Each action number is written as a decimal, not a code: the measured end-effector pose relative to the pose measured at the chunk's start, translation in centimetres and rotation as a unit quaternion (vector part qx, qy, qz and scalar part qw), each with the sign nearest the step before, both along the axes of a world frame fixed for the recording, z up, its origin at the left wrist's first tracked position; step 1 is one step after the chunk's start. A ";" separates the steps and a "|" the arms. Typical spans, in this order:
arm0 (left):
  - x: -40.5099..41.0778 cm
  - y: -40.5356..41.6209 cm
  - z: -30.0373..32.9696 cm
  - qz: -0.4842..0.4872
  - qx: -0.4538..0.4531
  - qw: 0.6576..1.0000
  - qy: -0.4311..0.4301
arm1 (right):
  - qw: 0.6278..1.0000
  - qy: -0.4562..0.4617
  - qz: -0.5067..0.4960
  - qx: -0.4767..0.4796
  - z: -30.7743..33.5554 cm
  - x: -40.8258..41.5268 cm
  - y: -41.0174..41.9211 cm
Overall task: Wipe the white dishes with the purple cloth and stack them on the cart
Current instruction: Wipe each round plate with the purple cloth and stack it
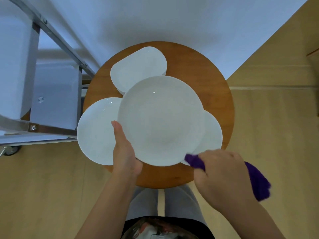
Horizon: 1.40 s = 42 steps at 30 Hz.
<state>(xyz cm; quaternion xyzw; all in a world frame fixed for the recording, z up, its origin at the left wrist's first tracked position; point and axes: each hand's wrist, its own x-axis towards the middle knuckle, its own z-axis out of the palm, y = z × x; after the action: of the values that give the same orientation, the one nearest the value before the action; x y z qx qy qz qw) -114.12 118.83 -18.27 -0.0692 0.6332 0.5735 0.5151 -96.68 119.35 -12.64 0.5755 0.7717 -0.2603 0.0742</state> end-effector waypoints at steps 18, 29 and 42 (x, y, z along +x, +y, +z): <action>2.0 1.2 3.0 -0.158 0.001 0.986 0.045 | 0.952 0.233 -0.089 0.176 -3.4 -4.8 -1.5; 0.2 0.4 -0.9 -0.086 -0.076 0.955 -0.272 | 0.630 0.612 -0.434 -0.198 -2.3 0.1 1.0; -2.6 2.2 3.1 -0.120 -0.020 0.962 0.243 | 0.808 0.356 -0.466 0.048 -1.9 0.4 1.2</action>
<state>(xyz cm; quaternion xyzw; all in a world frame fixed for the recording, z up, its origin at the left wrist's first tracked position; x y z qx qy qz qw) -116.73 121.05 -15.13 0.1387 0.7546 0.4938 0.4092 -96.25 120.55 -14.55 0.7360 0.3945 -0.4127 -0.3638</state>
